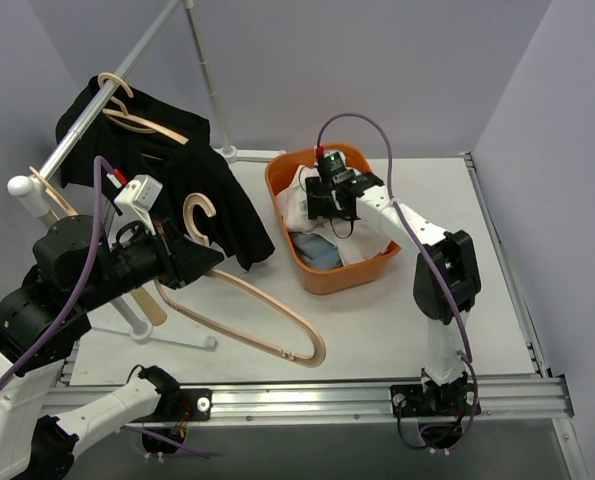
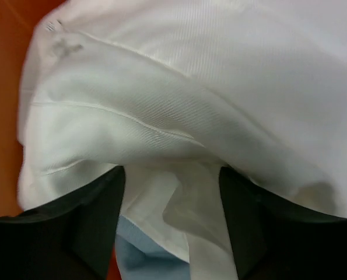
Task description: Remove the skirt from the hanger
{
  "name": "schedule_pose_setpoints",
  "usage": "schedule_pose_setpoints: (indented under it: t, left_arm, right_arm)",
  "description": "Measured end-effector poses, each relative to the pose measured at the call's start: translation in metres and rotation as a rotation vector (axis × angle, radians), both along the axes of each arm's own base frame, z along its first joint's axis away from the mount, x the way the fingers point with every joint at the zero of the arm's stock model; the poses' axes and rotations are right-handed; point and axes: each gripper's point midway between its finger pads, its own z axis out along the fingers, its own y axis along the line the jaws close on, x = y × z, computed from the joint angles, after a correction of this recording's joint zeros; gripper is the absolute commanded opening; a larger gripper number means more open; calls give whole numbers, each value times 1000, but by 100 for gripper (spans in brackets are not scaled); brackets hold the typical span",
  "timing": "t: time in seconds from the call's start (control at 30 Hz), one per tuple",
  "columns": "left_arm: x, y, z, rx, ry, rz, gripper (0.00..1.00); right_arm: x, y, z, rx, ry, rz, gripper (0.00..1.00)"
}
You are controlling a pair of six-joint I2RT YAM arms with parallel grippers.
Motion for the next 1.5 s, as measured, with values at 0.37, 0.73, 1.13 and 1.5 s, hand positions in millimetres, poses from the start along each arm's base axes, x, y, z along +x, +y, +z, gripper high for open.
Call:
schedule_pose_setpoints:
  t: [0.37, 0.73, 1.13, 1.5]
  left_arm:
    - [-2, 3, -6, 25, 10, 1, 2]
    - [0, 10, -23, 82, 63, 37, 2]
    - [18, 17, -40, 168, 88, 114, 2]
    - [32, 15, -49, 215, 106, 134, 2]
  right_arm:
    - [-33, -9, 170, 110, -243, -37, 90]
    - [-264, 29, 262, 595, -150, 338, 72]
    - [-353, 12, 288, 764, -12, 504, 64]
    - [-358, 22, 276, 739, 53, 545, 59]
